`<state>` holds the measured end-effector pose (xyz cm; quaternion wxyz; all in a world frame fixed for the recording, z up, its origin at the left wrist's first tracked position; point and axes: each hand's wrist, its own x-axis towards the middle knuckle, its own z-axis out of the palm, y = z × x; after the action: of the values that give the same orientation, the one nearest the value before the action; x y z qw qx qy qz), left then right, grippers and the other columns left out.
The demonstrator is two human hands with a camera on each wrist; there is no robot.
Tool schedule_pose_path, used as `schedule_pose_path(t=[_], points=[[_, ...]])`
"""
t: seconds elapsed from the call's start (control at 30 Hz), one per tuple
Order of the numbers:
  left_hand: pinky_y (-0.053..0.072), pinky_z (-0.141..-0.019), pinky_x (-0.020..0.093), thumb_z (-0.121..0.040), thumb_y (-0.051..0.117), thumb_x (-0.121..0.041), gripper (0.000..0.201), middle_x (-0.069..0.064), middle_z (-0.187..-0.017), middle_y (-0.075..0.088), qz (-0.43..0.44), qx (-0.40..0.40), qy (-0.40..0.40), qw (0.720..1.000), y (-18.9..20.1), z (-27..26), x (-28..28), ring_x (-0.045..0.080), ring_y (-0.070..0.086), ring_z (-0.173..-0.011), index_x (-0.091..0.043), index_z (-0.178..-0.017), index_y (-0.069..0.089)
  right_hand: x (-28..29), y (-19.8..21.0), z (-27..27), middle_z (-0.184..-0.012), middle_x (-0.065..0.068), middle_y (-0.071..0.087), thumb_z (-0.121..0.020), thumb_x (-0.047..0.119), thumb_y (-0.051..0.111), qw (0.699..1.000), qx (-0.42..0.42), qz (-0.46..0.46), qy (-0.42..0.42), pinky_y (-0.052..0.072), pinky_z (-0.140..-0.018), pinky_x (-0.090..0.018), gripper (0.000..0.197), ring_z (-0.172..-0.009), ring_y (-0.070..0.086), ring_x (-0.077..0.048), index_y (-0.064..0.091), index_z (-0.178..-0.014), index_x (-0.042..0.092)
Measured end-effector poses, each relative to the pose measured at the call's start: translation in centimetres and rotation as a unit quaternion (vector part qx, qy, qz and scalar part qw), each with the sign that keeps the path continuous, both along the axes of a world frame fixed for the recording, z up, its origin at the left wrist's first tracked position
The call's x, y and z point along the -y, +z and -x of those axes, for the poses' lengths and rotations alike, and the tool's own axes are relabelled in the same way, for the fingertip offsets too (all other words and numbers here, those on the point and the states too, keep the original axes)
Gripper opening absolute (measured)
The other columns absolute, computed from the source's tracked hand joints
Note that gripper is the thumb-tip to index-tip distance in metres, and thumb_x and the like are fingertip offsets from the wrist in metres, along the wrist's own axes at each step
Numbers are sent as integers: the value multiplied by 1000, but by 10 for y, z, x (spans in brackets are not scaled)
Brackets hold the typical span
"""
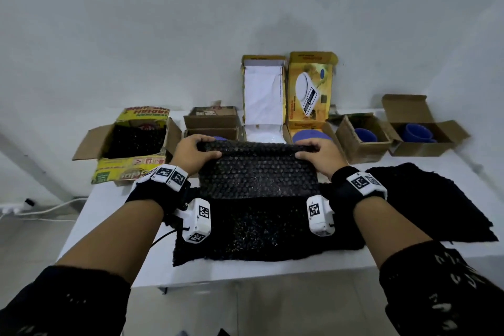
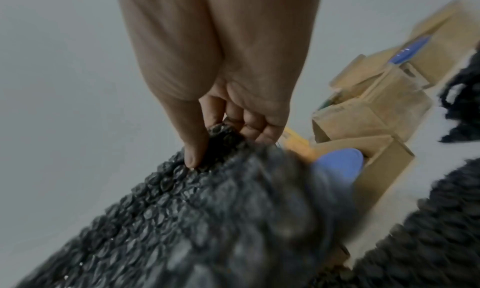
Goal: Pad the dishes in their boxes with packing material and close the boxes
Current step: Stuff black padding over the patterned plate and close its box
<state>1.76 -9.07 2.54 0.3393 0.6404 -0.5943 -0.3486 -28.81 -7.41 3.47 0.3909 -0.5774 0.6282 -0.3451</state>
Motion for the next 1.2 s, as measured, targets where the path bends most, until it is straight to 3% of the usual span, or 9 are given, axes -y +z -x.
schedule_pose_path(t=[0.13,0.27,0.4,0.57,0.77,0.9,1.0,1.1,1.2], points=[[44,-90,30,-78,75,-30,24,10,-111,59,52,169,-16,984,9,-18,-3,27,55,-110,-16,-94,65,9,15,-20,-100,-2,56,-88,9,64,993,-84,82,29,38,-86,-24,12,-104,52,-21,65,-99,5],[33,-105,49,-63,74,-63,69,4,-130,47,84,307,-69,946,23,-19,-6,27,41,-123,-27,-118,52,20,41,-53,-113,-10,50,-93,11,57,978,-114,116,133,33,-88,-22,13,-106,47,-21,58,-104,5],[43,-94,30,-81,71,-37,44,0,-116,64,75,188,-133,970,33,-4,-6,18,58,-109,-19,-119,58,41,60,-92,-103,-3,58,-91,18,58,965,-159,158,137,42,-89,-37,8,-103,52,-26,55,-98,17],[49,-85,29,-86,67,-23,27,5,-101,69,23,-26,-51,998,36,-26,5,20,64,-96,-8,-108,65,52,61,-130,-126,-7,41,-81,44,68,913,-252,320,10,33,-99,-41,54,-120,37,-28,49,-125,20],[50,-92,40,-89,61,-12,21,16,-103,68,-27,-228,-89,969,45,-74,20,27,65,-94,-5,-109,64,60,38,-188,-144,-3,41,-78,45,71,931,-222,184,226,21,-110,-36,67,-135,32,-21,46,-137,24],[50,-93,38,-83,69,-24,26,12,-108,65,1,-228,-104,968,46,-108,35,21,64,-98,-10,-105,66,77,38,-223,-121,-17,61,-85,15,69,957,-77,128,248,41,-97,-28,35,-113,56,-24,62,-116,1],[40,-100,30,-75,77,-31,26,-6,-116,48,57,-164,-43,984,43,-137,49,12,49,-116,-17,-92,61,93,41,-246,-110,-19,66,-87,13,66,969,24,50,242,45,-98,-43,25,-99,60,-22,64,-110,4],[50,-77,23,-82,69,-10,18,-1,-90,60,39,-231,-63,970,43,-160,57,14,59,-86,-14,-88,53,108,39,-271,-102,-7,68,-75,33,72,979,75,35,189,46,-98,-49,22,-100,63,-23,66,-95,25],[52,-68,20,-82,69,-8,21,2,-80,61,56,-238,-14,970,37,-178,67,7,61,-71,-16,-85,50,116,35,-296,-110,-8,61,-76,32,77,990,122,59,48,49,-95,-38,41,-105,59,-19,53,-108,22]])
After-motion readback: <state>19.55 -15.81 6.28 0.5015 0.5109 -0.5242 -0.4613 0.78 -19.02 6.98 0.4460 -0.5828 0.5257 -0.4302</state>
